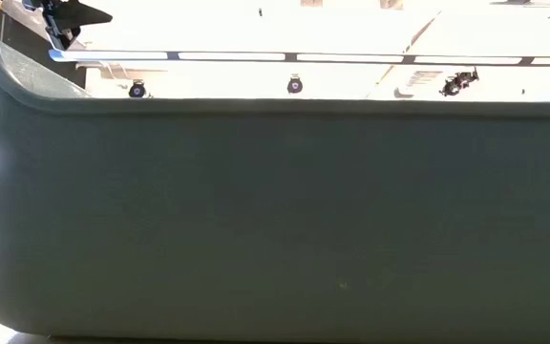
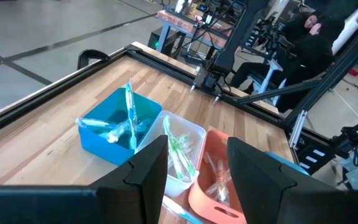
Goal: Pick & Place Toothbrushes
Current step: Put the violet toothbrush into the green bin
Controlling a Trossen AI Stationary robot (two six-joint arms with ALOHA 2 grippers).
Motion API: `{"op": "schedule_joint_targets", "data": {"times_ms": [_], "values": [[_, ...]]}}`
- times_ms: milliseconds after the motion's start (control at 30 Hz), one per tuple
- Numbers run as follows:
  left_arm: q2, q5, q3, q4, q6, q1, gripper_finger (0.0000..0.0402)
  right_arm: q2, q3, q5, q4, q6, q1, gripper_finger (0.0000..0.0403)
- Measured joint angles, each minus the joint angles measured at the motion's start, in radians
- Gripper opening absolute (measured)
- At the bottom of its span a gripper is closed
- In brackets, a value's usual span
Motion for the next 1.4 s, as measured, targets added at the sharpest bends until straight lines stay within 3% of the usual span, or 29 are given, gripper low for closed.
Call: {"op": "schedule_joint_targets", "data": {"times_ms": [300,667,900,1167,1400], "values": [[0.0,0.0,0.0,0.0,-0.004,0.0,0.0162,-0.155,-0.073,-0.008,-0.086,-0.047,-0.041,0.0002],[0.0,0.004,0.0,0.0,-0.038,0.0,0.0162,-0.46,-0.51,-0.007,0.225,-0.041,-0.093,0.0002],[0.0,0.004,0.0,0.003,-0.079,0.0,0.0162,-0.615,-0.692,0.002,0.325,-0.04,-0.108,0.0002],[0.01,0.003,0.0,-0.002,-0.166,0.0,0.0153,-0.662,-0.745,0.073,0.347,-0.041,-0.108,0.0002],[0.081,0.018,-0.001,-0.044,-0.13,0.0,0.013,-0.65,-0.745,0.11,0.355,-0.019,-0.108,0.0002]]}}
